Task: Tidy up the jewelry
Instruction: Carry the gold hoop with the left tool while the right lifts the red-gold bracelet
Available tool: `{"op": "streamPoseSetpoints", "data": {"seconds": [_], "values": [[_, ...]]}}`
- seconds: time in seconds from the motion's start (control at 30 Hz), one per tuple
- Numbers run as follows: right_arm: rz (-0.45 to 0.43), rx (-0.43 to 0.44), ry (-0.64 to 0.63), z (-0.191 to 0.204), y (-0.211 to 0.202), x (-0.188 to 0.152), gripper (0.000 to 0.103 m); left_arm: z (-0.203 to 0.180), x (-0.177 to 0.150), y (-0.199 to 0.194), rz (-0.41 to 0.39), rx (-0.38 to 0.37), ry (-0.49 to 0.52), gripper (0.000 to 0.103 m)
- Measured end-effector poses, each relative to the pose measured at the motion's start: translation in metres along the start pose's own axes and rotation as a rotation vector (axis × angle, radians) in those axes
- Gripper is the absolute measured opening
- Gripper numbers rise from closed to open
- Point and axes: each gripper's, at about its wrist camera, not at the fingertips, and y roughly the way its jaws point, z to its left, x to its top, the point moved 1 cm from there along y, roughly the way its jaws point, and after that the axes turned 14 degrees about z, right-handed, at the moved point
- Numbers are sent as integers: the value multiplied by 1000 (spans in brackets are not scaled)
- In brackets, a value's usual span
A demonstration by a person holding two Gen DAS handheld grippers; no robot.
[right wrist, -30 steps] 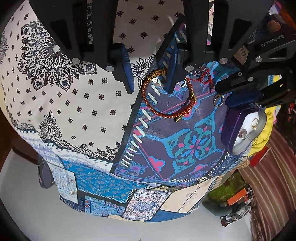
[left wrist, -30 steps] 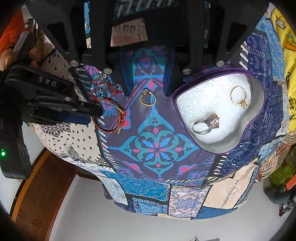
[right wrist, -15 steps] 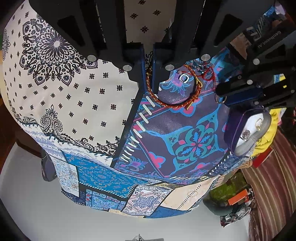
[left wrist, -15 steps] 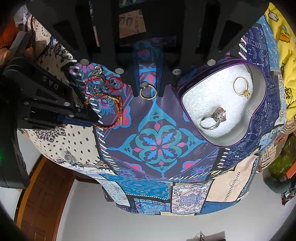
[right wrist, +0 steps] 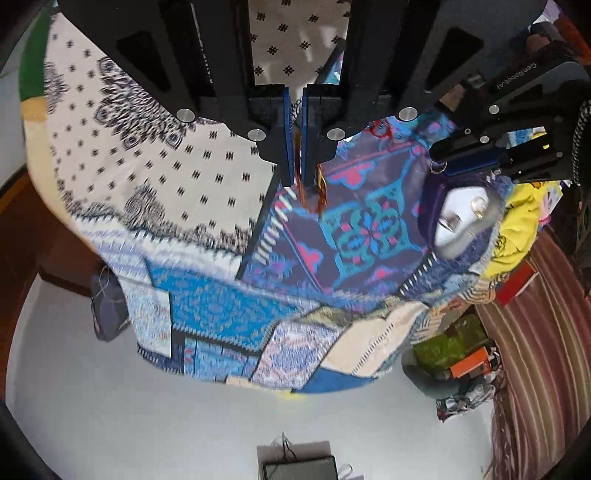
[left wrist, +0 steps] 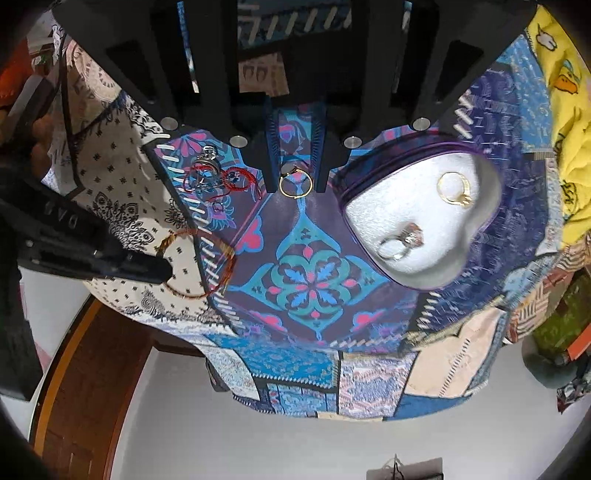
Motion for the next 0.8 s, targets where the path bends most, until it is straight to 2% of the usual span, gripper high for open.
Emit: {"op": "streamPoseSetpoints", "data": {"seconds": [0.2, 0.3, 0.37, 0.43, 0.5, 0.53, 0.8], "values": [[-43, -14, -32, 15, -21, 5, 3, 6, -3, -31, -56, 2, -15, 17], [-26, -4, -5, 10, -19, 3, 4, 10, -6, -44, -80, 6, -25, 17], [18, 0, 33, 0, -14, 1, 6, 15, -9, -52, -94, 15, -33, 17], [67, 9, 71, -11, -6, -3, 16, 18, -11, -58, -104, 20, -41, 17], [92, -5, 94, -19, -4, -11, 43, 23, -16, -64, -112, 22, -48, 17], [97, -19, 105, -24, -1, -15, 47, 24, -17, -65, -114, 24, -51, 17], [232, -18, 79, -26, 34, -30, 48, 39, -28, -60, -102, 26, -83, 17]]}}
